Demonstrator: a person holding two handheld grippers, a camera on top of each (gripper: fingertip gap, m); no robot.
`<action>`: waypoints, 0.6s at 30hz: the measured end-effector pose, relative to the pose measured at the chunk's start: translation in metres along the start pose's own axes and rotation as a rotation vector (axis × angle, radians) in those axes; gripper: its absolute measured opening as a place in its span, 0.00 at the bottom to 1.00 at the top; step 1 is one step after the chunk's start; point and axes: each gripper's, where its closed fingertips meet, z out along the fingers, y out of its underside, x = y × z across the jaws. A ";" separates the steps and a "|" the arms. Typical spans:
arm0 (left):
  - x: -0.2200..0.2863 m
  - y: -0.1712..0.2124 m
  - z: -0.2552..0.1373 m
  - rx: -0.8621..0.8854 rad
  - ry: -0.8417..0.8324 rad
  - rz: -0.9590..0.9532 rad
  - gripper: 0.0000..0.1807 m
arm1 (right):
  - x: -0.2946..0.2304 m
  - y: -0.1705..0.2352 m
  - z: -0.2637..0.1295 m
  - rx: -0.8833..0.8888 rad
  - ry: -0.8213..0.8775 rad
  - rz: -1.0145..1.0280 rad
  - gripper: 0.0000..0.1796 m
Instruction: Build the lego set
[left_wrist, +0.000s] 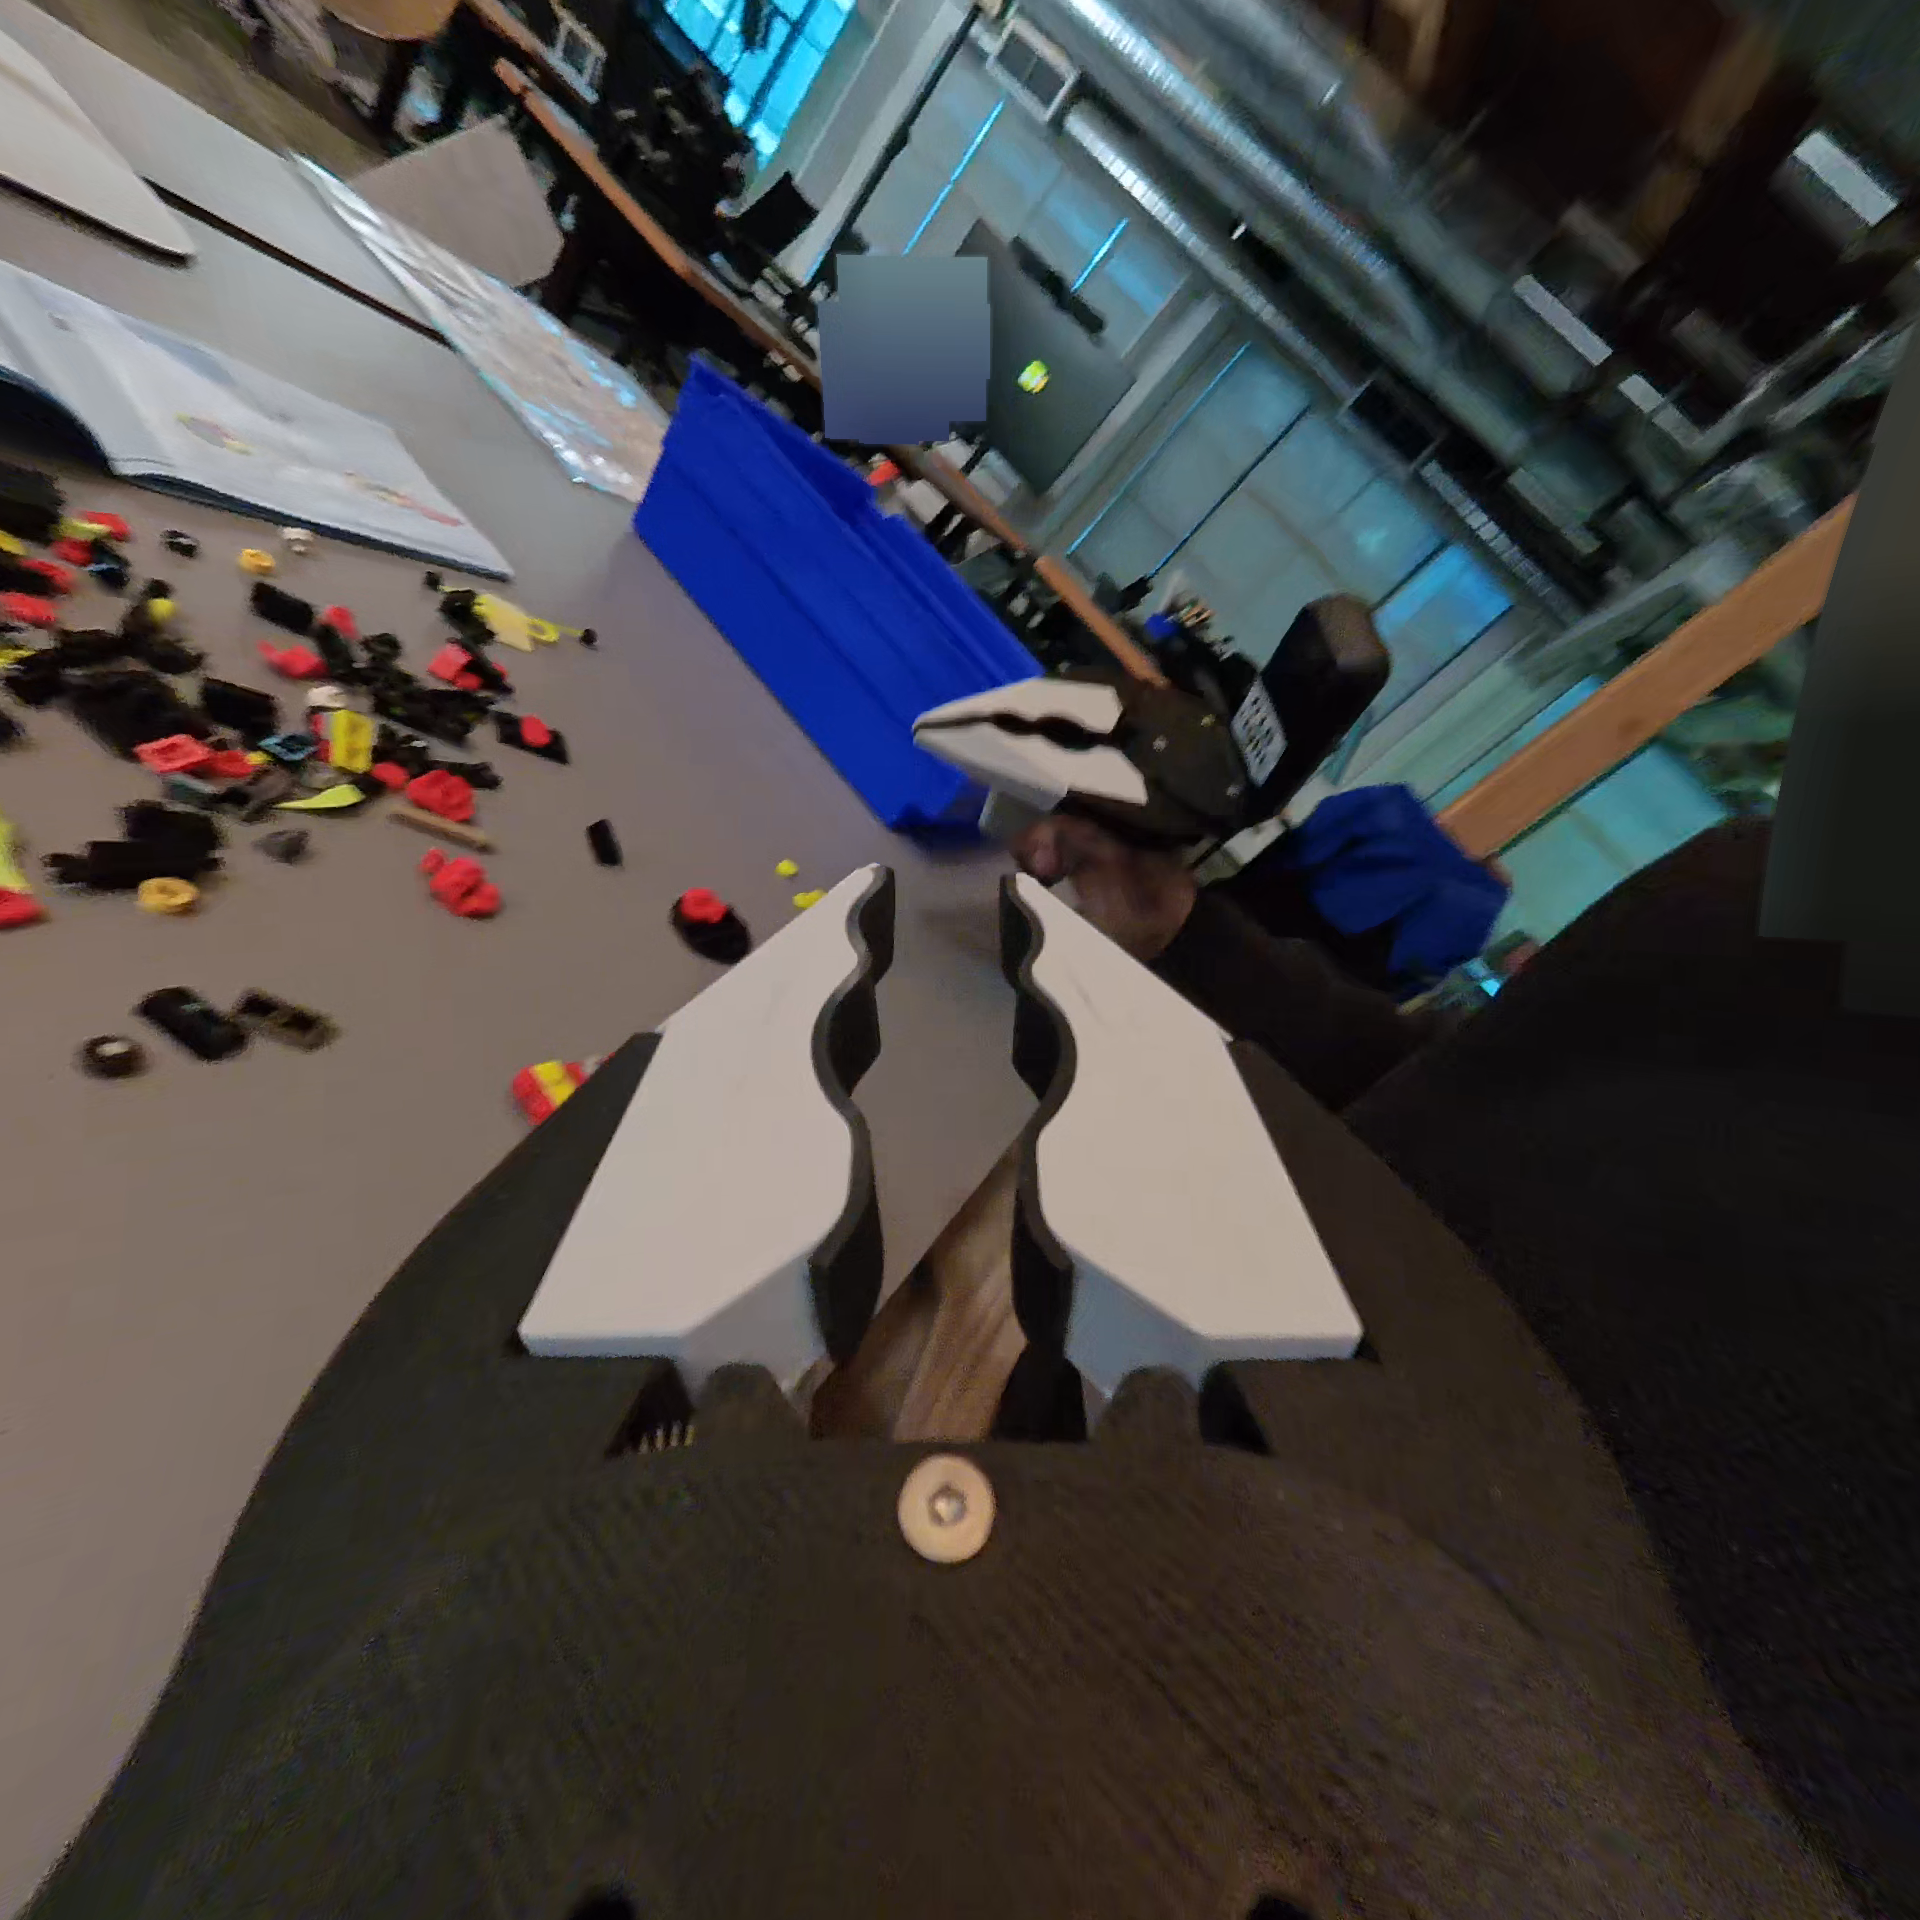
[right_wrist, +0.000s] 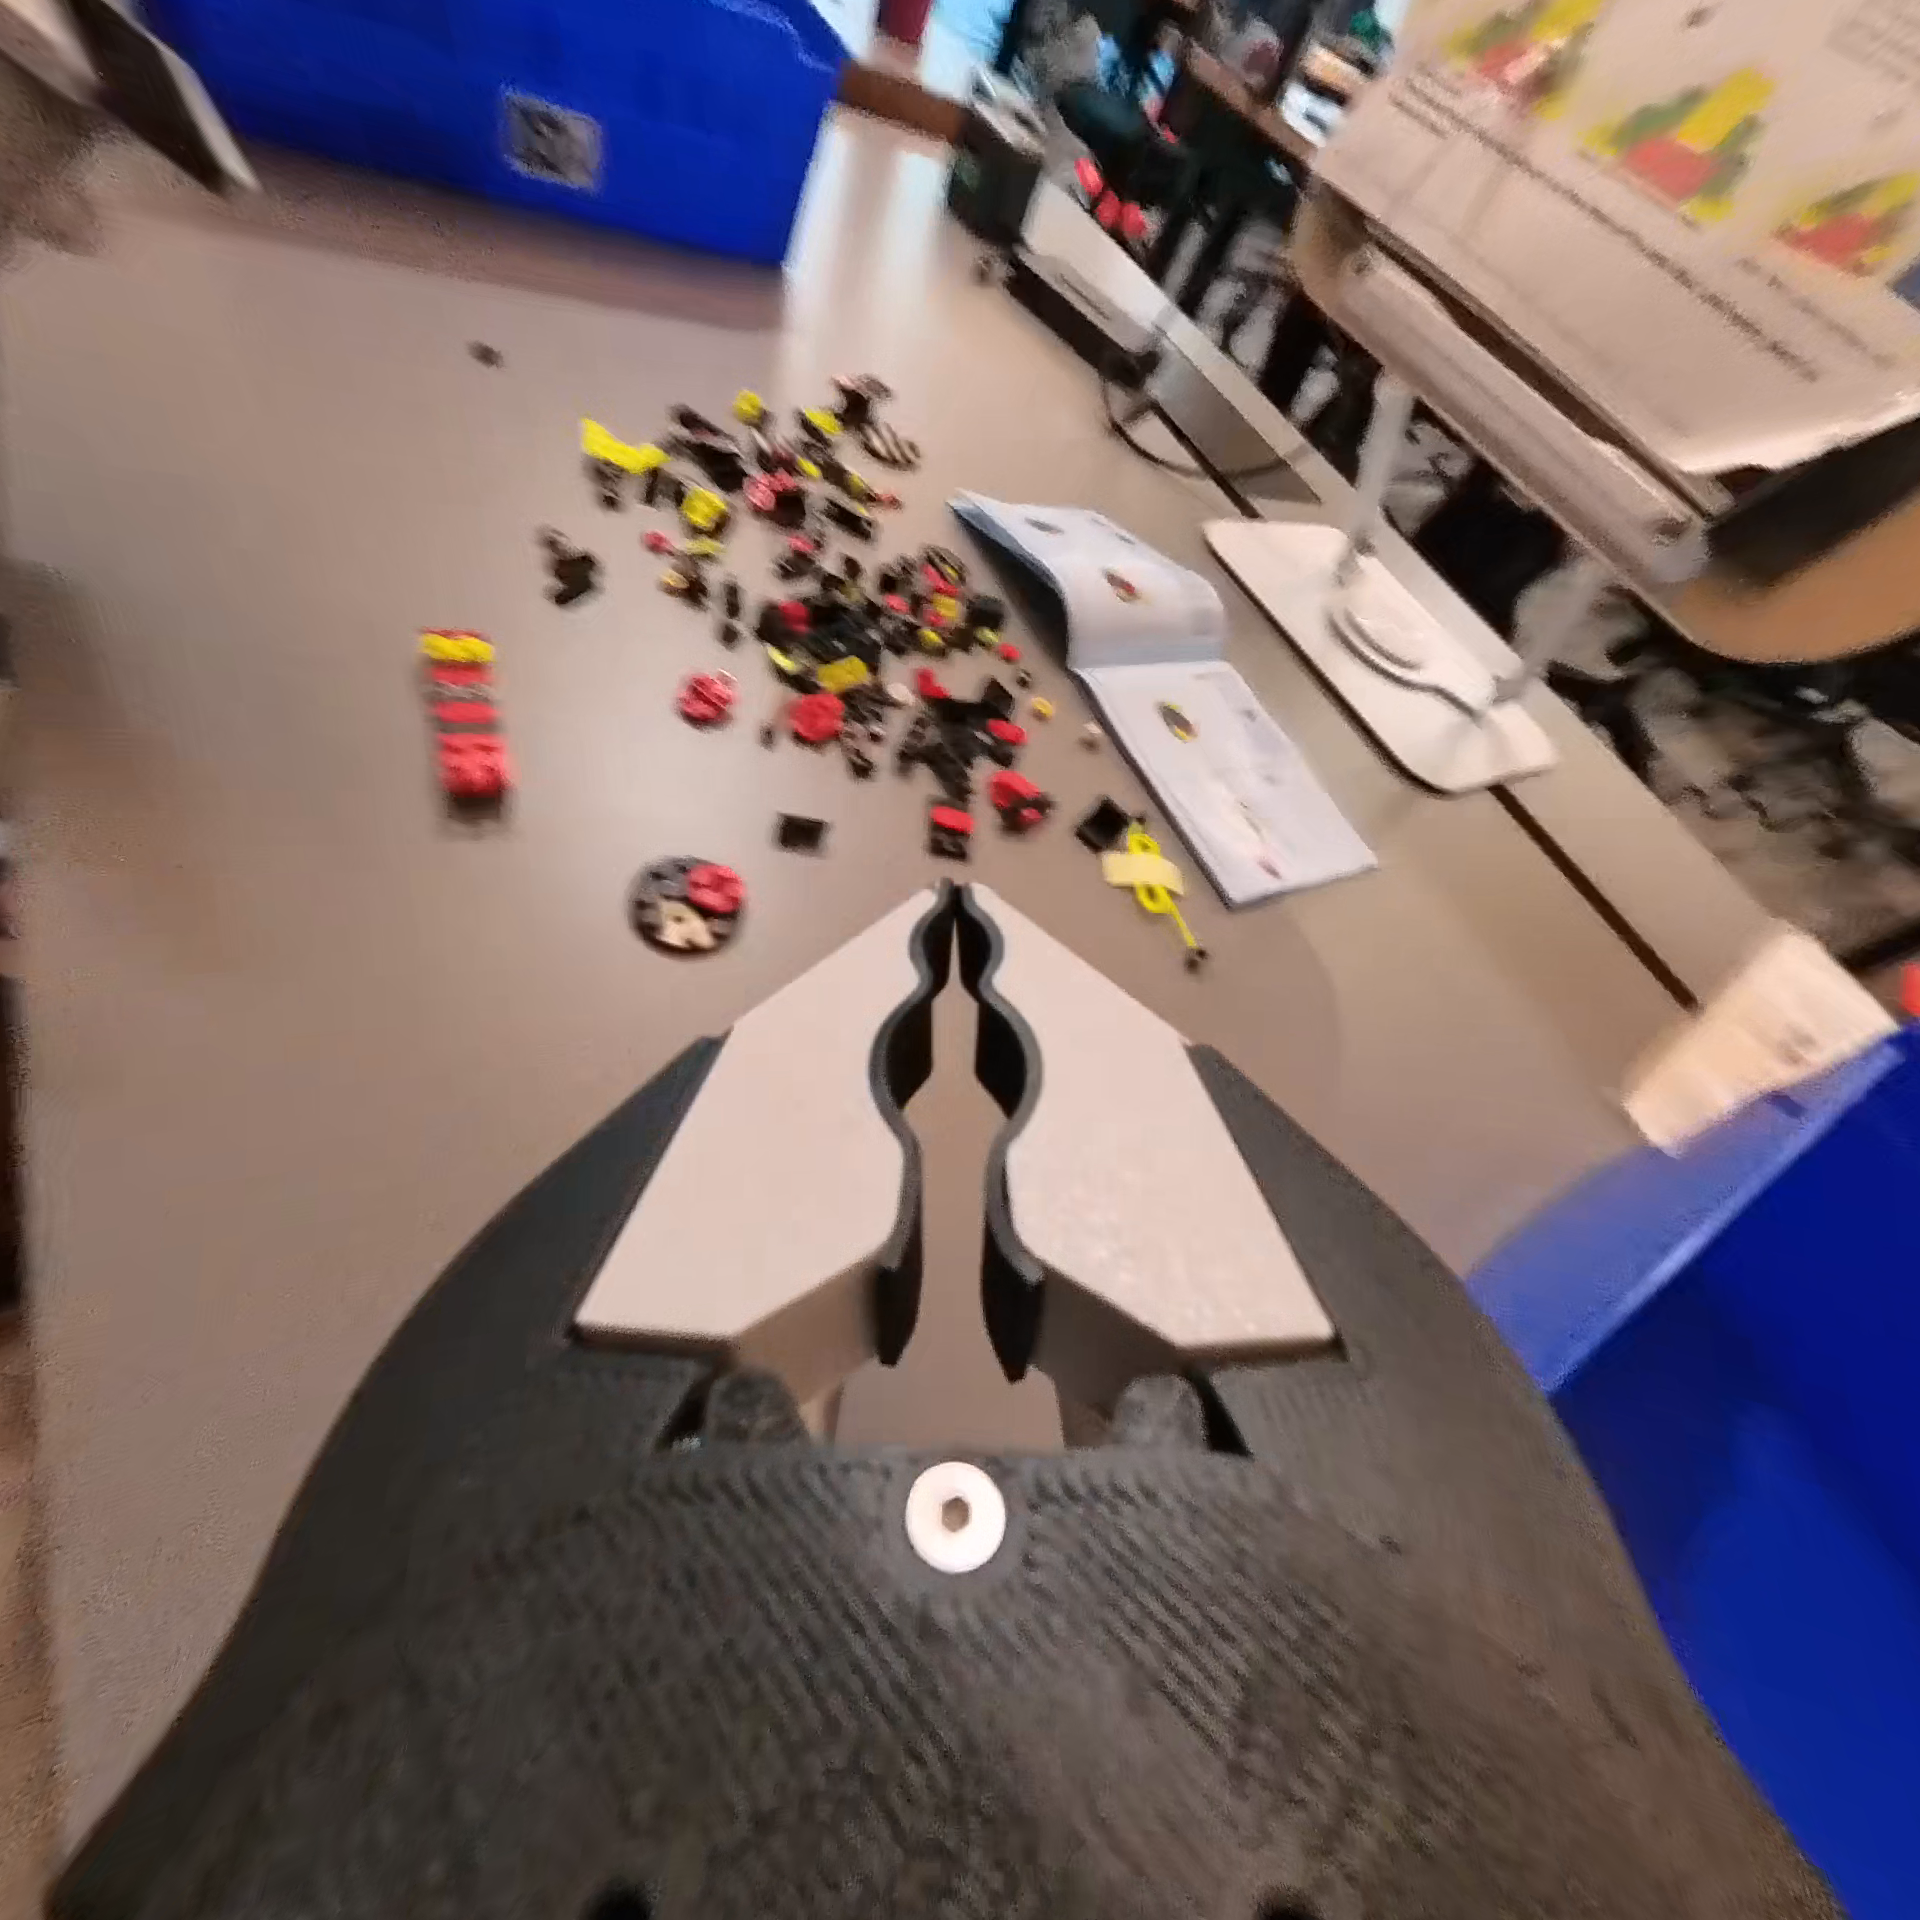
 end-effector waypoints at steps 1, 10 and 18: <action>-0.005 0.001 -0.002 -0.012 -0.023 0.023 0.10 | 0.008 0.005 0.004 -0.036 0.029 -0.003 0.00; -0.028 -0.006 0.024 -0.210 0.119 0.006 0.05 | 0.034 -0.016 0.048 0.034 -0.007 0.092 0.00; -0.034 0.006 0.058 -0.333 0.116 0.161 0.03 | 0.015 -0.041 0.025 0.164 -0.104 0.124 0.00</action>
